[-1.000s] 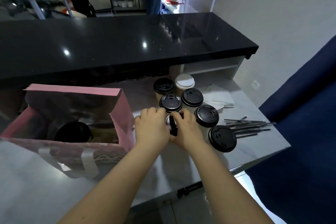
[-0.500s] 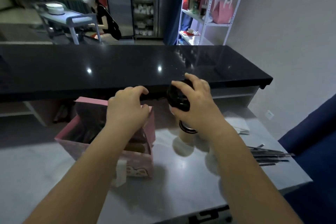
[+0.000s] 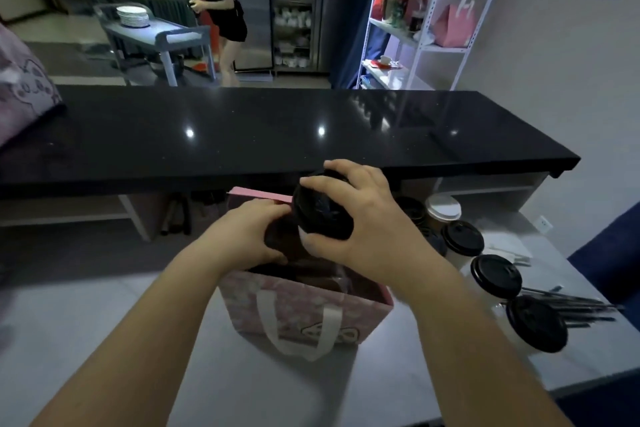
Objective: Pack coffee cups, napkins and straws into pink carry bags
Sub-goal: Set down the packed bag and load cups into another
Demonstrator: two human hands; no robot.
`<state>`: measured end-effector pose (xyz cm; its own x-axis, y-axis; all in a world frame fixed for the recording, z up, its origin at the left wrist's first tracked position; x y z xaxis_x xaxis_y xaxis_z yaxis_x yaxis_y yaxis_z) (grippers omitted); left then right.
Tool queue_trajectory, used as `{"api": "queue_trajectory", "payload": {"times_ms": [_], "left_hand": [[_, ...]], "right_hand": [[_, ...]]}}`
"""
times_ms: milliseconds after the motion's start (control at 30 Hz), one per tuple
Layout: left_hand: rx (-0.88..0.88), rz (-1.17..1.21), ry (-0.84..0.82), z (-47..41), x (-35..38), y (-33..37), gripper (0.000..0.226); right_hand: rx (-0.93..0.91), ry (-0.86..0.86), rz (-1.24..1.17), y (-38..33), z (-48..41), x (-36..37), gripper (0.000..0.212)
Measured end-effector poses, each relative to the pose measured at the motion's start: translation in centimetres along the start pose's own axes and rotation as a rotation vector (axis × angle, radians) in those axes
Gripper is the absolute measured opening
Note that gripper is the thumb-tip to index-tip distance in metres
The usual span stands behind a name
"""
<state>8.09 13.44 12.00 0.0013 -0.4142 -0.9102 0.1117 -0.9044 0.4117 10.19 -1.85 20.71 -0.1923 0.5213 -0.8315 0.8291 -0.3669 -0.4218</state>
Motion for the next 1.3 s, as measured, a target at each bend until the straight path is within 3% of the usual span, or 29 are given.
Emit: {"api": "queue_trajectory", "payload": {"times_ms": [200,367,533,900,1033,1300], "left_hand": [[0.115,-0.276,-0.022,0.2,1.7,-0.5,0.125],[0.108,-0.355,-0.130,0.8,3.2,-0.8,0.144],[0.148,-0.418,-0.129,1.9,3.7,-0.3,0.147],[0.162,-0.355,-0.113,2.1,3.4,-1.1,0.144],[0.164,-0.332,-0.083,2.1,3.3,-1.2,0.142],[0.139,-0.340,-0.100,2.5,3.5,-1.3,0.141]], "right_hand": [[0.131,-0.211,0.010,1.8,0.5,6.4,0.068],[0.274,-0.366,0.359,5.7,1.6,9.7,0.072],[0.526,-0.540,0.467,10.0,2.4,10.4,0.072],[0.482,-0.572,0.249,8.5,1.9,14.6,0.081],[0.481,-0.508,0.274,8.1,1.9,14.0,0.080],[0.469,-0.557,0.248,7.8,3.2,15.5,0.074]]}}
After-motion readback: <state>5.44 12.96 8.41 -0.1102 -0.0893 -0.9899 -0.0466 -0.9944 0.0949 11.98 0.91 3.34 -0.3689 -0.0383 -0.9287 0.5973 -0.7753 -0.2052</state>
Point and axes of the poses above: each hand's wrist, its own z-axis away from the middle knuckle, its own x-axis out of the palm, y = z × x, the point moved 9 cm from there along -z, towards the middle knuckle, and after that the axes turned 1 degree about -y, right-handed, at the moved point
